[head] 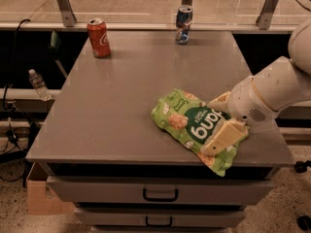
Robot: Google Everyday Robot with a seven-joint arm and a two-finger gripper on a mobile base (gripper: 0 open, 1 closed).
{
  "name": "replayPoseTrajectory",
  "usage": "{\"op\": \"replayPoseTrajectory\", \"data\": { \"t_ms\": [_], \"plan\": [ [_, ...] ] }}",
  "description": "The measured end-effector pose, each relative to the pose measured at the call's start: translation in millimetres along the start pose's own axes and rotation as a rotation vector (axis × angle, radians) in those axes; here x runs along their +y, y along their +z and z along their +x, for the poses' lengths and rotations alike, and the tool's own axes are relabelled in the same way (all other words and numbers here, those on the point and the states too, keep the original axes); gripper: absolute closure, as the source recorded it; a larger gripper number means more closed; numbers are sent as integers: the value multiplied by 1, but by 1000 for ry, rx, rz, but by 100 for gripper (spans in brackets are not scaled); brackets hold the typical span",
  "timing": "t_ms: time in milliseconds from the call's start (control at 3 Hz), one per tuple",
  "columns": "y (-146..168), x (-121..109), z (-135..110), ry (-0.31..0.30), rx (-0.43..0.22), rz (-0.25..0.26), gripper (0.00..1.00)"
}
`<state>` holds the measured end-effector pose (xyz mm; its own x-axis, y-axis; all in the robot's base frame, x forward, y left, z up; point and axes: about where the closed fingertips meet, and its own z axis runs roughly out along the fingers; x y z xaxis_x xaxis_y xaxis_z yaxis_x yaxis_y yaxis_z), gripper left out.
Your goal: Pick green rice chip bag
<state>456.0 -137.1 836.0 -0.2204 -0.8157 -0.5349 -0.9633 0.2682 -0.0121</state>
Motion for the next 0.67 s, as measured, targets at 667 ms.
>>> {"op": "replayPoseTrajectory", "data": {
  "t_ms": [667],
  "plan": [
    [-6, -29, -29, -11, -95, 31, 86]
  ]
}}
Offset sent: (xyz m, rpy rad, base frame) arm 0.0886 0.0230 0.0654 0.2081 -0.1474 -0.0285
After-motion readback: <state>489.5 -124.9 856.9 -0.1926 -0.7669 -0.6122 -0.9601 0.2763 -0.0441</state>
